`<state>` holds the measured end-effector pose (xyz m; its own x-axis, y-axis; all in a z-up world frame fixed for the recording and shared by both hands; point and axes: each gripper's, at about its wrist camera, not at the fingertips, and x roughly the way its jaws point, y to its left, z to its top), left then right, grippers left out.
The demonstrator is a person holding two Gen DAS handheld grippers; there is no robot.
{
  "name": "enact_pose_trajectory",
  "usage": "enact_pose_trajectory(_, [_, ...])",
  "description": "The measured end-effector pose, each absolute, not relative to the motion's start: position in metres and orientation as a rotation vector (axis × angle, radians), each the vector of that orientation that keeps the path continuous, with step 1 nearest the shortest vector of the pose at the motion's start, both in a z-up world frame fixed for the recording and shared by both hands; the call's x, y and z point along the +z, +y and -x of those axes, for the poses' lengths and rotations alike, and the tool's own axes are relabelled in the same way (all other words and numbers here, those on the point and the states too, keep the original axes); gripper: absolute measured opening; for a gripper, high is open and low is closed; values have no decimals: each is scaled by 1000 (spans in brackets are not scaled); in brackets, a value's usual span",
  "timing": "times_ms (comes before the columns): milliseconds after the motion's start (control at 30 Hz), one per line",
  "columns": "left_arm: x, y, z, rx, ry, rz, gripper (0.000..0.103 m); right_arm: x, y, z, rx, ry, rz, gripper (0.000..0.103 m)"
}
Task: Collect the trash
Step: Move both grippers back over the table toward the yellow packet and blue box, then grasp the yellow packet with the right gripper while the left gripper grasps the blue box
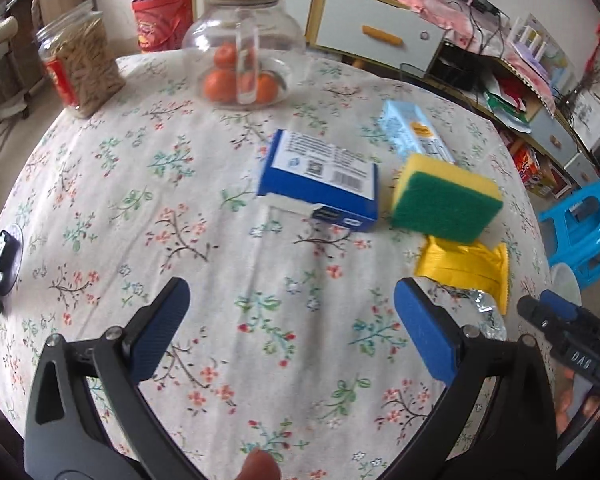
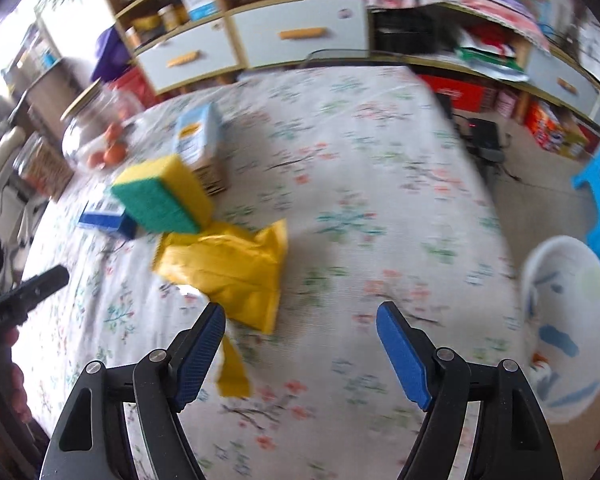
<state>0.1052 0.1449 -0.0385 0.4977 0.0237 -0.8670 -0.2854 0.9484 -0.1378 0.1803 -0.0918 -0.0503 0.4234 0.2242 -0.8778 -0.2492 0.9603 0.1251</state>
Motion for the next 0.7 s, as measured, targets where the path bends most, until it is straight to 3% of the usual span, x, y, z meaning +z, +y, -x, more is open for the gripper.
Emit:
enact_pose_trajectory(367, [-43,167,-126,232,1007,301,102,-77,-60,-196,295,1085,118,78])
enact_pose_trajectory(433, [-44,164,-136,211,996,284,102,-77,-59,-197,293,1073,129,69])
enact_pose_trajectory(500, [-47,161,-145,179,992,276,102,-75,-59,-199,301,1065,137,47])
enact_pose_trajectory(567, [-51,163,-151,171,979,298,102,-73,-64,-201,314,1075,109,46])
enact_pose_trajectory(700, [-59,173,-160,151,968,371,102,-70,-77,-201,323,1093,44,35])
